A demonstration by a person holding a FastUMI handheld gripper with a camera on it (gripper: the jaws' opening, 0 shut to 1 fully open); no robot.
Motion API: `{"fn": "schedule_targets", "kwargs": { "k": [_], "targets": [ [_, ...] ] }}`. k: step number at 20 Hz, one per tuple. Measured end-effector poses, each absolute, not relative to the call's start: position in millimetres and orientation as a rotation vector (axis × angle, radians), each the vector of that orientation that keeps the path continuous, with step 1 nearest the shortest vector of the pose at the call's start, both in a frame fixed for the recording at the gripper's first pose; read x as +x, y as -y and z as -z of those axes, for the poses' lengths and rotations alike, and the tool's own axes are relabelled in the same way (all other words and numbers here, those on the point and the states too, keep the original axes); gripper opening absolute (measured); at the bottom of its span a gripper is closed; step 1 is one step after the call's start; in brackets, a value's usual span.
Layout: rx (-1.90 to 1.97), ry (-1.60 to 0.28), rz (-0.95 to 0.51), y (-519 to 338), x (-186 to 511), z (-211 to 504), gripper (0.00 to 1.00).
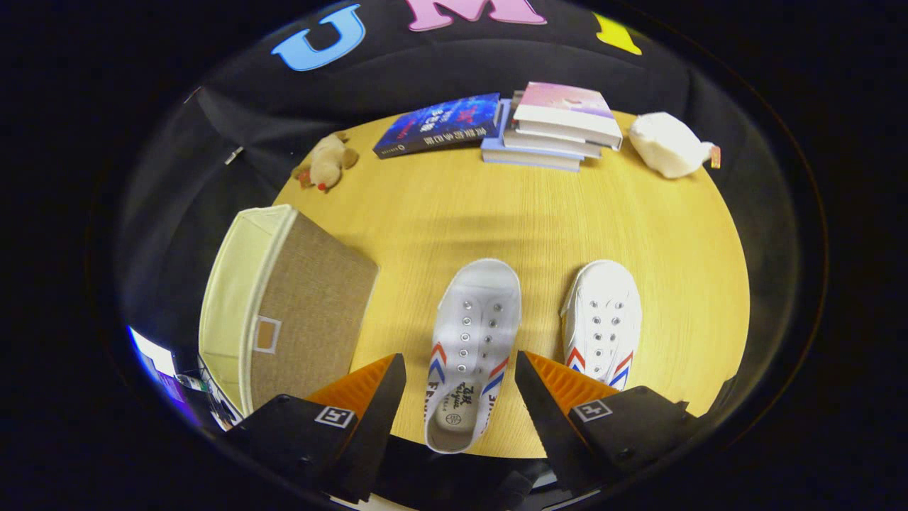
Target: Open the storage box then place both shoes into the box .Put the left shoe in first, then the right shoe, with the right side of both shoes facing outward in a uniform manner.
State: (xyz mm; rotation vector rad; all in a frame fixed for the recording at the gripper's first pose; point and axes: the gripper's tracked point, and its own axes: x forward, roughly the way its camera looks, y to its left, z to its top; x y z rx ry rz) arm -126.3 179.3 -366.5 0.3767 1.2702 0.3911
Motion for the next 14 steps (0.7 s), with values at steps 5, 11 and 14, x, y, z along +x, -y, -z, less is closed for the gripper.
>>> {"fn": "schedule_targets", "kwargs": {
  "k": [5,11,14],
  "targets": [
    [0.365,-1.367,-0.337,-177,-132,413,0.85],
    [0.344,-1.406,-0.366,-190,-139,433,0.72],
    [0.435,-1.428,-0.353,-194,-141,435,0.65]
  ]
}}
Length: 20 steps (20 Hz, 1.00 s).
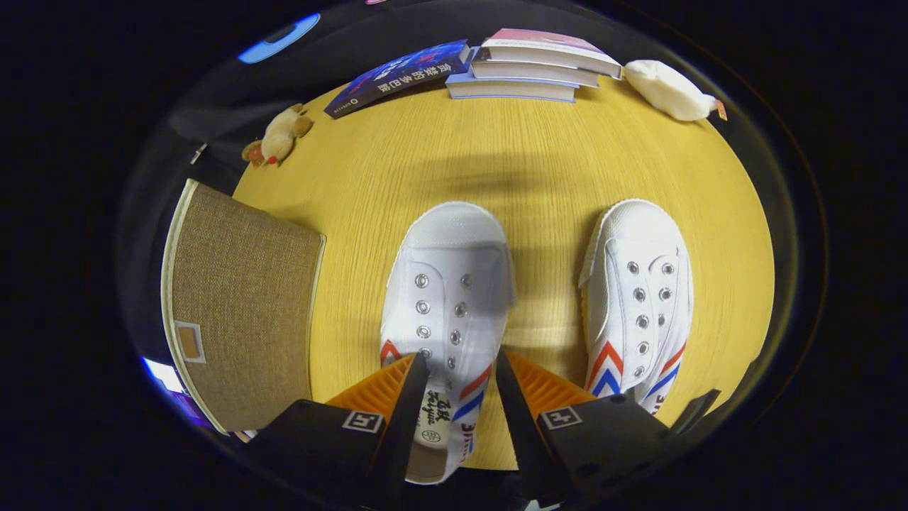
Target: Open the storage box then place both shoes into the box .Put the left shoe in first, then the right shoe, with the right side of both shoes facing outward in a uniform manner.
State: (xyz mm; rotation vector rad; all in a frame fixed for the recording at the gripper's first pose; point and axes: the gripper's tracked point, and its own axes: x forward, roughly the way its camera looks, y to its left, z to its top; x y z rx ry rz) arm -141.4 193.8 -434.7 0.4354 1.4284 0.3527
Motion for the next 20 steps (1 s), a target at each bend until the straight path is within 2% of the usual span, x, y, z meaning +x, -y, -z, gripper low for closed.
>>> {"fn": "schedule_targets", "kwargs": {
  "k": [3,7,9,10,11,14,20],
  "targets": [
    [0.603,-1.477,-0.316,-196,-147,436,0.65],
    [0.654,-1.424,-0.308,-191,-144,435,0.49],
    [0.604,-1.4,-0.308,-188,-147,436,0.35],
    [0.591,-1.384,-0.315,-186,-146,432,0.18],
    [0.583,-1.376,-0.316,-188,-145,434,0.18],
    [0.594,-1.363,-0.302,-187,-145,429,0.1],
    [0.512,-1.338,-0.301,-180,-141,384,0.09]
  ]
}}
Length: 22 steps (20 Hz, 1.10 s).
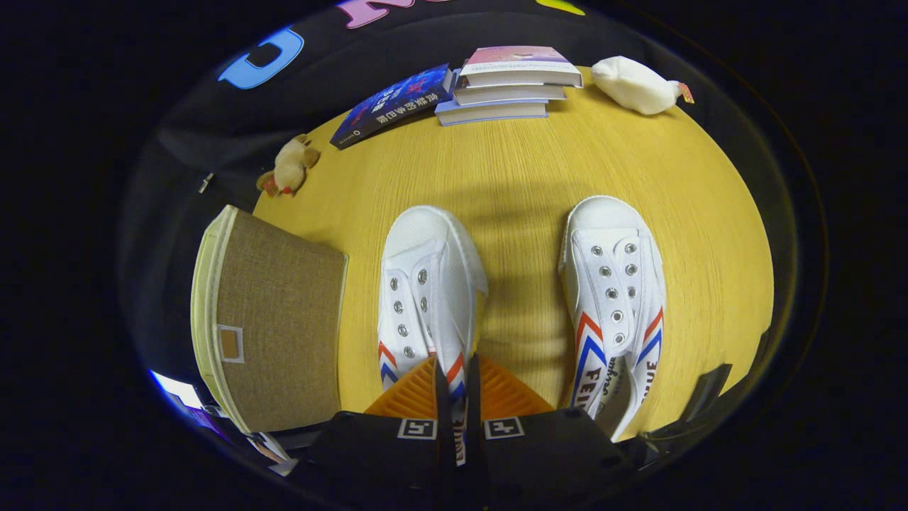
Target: Open the storage box then place both shoes into the box .Put the left shoe in first, then the right shoe, with the right side of both shoes facing outward in a uniform manner.
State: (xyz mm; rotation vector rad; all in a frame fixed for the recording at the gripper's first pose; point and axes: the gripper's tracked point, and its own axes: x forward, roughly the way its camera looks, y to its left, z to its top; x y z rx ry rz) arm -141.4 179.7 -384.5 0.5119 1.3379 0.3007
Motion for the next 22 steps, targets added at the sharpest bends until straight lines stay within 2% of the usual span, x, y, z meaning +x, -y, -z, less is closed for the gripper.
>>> {"fn": "schedule_targets", "kwargs": {
  "k": [6,11,14,22],
  "targets": [
    [0.613,-1.264,-0.27,-191,-100,274,0.09],
    [0.734,-1.177,-0.278,-234,-67,183,0.09],
    [0.771,-1.23,-0.261,-271,-70,169,0.1],
    [0.72,-1.379,-0.337,-391,-109,179,0.09]
  ]
}}
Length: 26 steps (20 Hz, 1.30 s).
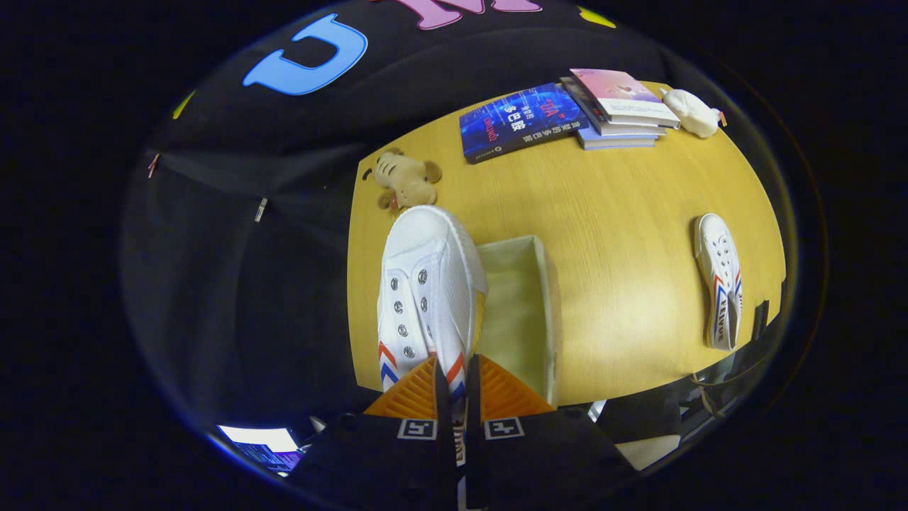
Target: Open the storage box then place both shoes into the box .Put the left shoe in first, then the right shoe, with the right side of both shoes facing outward in a uniform manner.
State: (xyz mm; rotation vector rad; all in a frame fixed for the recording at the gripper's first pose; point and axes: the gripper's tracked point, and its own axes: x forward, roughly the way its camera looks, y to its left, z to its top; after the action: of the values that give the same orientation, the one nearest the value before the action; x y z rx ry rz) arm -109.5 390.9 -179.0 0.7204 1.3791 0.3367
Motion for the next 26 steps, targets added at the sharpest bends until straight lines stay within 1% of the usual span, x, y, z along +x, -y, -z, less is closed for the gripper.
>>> {"fn": "schedule_targets", "kwargs": {
  "k": [7,16,19,21,24,25,26],
  "targets": [
    [0.697,-1.471,-0.306,-441,-139,200,0.1],
    [0.723,-1.455,-0.243,-446,-134,211,0.09],
    [0.734,-1.464,-0.257,-450,-138,215,0.09],
    [0.761,-1.465,-0.303,-456,-142,214,0.11],
    [0.854,-1.411,-0.372,-459,-130,199,0.37],
    [0.859,-1.387,-0.387,-455,-125,193,0.43],
    [0.851,-1.366,-0.404,-451,-122,187,0.59]
  ]
}}
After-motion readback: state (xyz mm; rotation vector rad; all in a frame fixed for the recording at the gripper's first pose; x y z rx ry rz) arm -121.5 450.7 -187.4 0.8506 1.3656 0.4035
